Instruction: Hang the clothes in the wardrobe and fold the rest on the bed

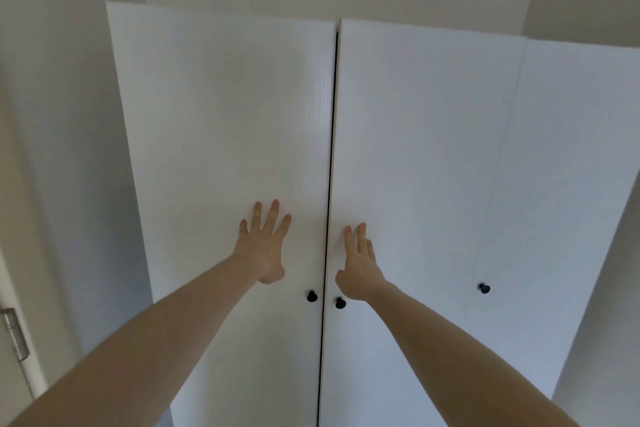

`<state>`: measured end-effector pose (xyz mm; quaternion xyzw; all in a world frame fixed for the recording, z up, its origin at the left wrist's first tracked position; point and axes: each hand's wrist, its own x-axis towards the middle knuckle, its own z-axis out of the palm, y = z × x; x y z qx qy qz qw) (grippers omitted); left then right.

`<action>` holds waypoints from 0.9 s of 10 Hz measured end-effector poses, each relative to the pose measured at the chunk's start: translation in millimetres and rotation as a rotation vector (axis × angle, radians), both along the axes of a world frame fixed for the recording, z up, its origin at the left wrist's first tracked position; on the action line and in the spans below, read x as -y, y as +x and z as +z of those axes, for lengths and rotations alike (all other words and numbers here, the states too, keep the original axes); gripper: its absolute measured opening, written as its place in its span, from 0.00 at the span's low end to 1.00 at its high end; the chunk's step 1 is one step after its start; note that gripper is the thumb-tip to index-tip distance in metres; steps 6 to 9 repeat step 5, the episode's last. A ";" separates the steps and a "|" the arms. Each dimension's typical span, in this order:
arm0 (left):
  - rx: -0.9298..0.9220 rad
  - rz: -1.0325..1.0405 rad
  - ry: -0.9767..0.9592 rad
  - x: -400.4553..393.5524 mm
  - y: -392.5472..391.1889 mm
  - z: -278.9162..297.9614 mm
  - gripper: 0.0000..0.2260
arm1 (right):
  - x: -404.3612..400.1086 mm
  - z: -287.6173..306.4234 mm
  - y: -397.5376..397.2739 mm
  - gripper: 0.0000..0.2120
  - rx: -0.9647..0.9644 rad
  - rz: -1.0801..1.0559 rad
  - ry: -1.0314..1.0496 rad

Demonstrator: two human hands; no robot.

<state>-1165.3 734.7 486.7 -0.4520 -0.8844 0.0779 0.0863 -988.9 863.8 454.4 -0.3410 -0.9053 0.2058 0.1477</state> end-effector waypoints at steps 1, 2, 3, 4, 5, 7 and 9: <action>0.022 0.008 0.004 1.0 0.6 4.2 0.48 | -3.7 2.1 -4.2 0.46 0.039 -0.007 0.007; 0.053 0.023 0.005 2.5 -0.2 5.5 0.47 | -7.7 3.0 -7.3 0.45 0.051 -0.012 0.019; 0.067 0.020 0.015 2.4 1.2 6.1 0.47 | -9.4 8.7 -5.6 0.44 0.056 0.003 0.011; 0.073 0.003 0.049 4.4 1.2 10.2 0.46 | -12.2 13.8 -2.0 0.43 0.030 0.009 -0.032; 0.061 -0.067 0.162 16.2 8.3 5.8 0.45 | -8.0 14.1 9.6 0.41 -0.060 0.048 -0.026; 0.061 -0.067 0.162 16.2 8.3 5.8 0.45 | -8.0 14.1 9.6 0.41 -0.060 0.048 -0.026; 0.061 -0.067 0.162 16.2 8.3 5.8 0.45 | -8.0 14.1 9.6 0.41 -0.060 0.048 -0.026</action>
